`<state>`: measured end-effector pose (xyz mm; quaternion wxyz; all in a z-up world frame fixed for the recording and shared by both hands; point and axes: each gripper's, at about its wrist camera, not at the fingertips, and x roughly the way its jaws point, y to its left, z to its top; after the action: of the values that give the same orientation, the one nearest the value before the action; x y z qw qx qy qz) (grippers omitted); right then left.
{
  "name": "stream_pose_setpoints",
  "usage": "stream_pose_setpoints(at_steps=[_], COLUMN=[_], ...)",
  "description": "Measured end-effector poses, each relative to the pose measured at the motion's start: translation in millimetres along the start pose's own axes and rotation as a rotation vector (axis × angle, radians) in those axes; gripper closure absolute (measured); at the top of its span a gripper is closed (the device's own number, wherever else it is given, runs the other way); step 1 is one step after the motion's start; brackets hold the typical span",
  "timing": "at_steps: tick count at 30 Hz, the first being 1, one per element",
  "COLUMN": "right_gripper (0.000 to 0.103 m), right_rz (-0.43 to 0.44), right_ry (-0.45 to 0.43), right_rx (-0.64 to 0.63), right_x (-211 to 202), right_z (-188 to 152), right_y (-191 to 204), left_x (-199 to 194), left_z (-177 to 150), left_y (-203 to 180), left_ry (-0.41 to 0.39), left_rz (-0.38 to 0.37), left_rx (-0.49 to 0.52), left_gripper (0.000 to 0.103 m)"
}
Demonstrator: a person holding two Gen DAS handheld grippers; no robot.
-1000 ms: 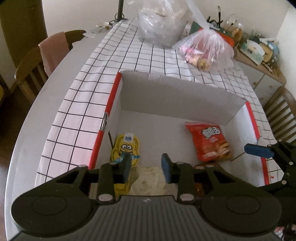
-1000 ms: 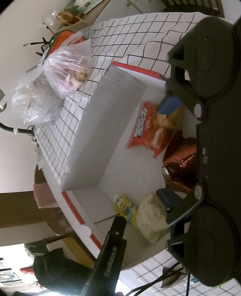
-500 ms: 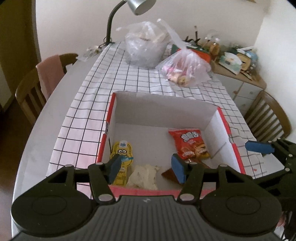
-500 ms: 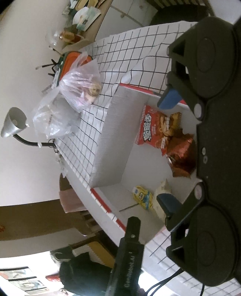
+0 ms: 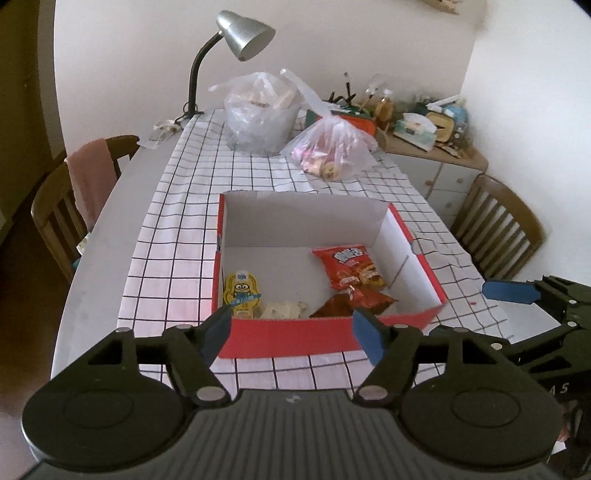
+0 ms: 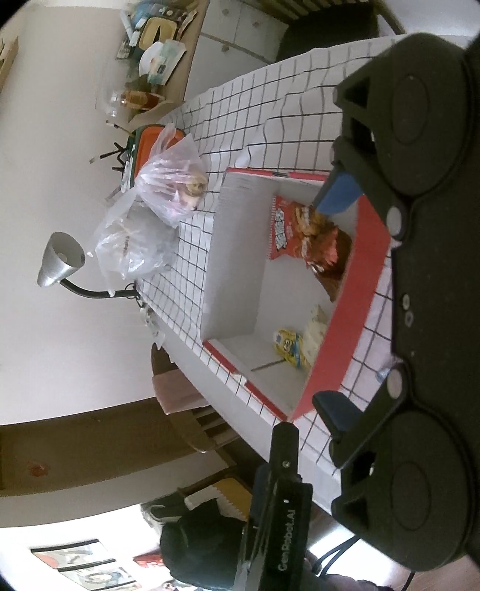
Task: Organize snacks
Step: 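Withdraw both tools from the box back toward the snack pile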
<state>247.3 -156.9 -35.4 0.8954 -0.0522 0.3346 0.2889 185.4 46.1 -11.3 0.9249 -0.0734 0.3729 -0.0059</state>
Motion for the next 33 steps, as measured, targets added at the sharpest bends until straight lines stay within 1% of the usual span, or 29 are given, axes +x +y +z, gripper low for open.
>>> stream_pose_setpoints(at_steps=[2,7,9,11,12,17,21,24,28,33], right_gripper=[0.000,0.000,0.000,0.000,0.000,0.000,0.000,0.000,0.000,0.003], right_rz=[-0.004,-0.016,-0.022,-0.025,-0.026,-0.026,-0.023,-0.042,-0.046,-0.028], right_ry=[-0.006,-0.014,-0.015,-0.012,-0.007,0.024,0.060,0.098,0.156,0.222], right_rx=[0.015,0.049,0.062,0.074,0.082,0.104,0.123,0.093,0.064,0.027], right_x=[-7.8,-25.9,-31.4,-36.9,-38.4,-41.5,-39.0,-31.6,-18.1,-4.0], right_z=[-5.1,-22.5,-30.3,-40.1,-45.6,-70.9,-92.4,-109.1,-127.1,-142.0], right_y=[4.3,13.9,17.3,21.9,23.7,33.6,40.8,48.0,54.1,59.7], left_x=[-10.2,-29.3,-35.4,-41.2,-43.6,-47.9,-37.5,-24.1,-10.1,7.9], left_z=[-5.8,-20.9,-26.9,-34.2,-38.1,-58.6,-76.9,-89.5,-104.2,-121.0], left_y=[1.9,8.7,13.5,17.7,20.0,27.4,30.5,33.2,31.7,24.6], left_ry=[-0.010,-0.018,-0.022,-0.029,-0.031,-0.009,0.039,0.092,0.144,0.212], left_rz=[-0.016,-0.035,-0.047,-0.059,-0.063,-0.100,-0.106,-0.114,-0.123,-0.154], left_rx=[0.006,0.008,-0.003,-0.005,-0.007,-0.019,-0.015,-0.011,0.036,0.116], left_gripper=[0.023,0.020,0.016,0.007,0.006,0.002,0.002,0.002,0.002,0.002])
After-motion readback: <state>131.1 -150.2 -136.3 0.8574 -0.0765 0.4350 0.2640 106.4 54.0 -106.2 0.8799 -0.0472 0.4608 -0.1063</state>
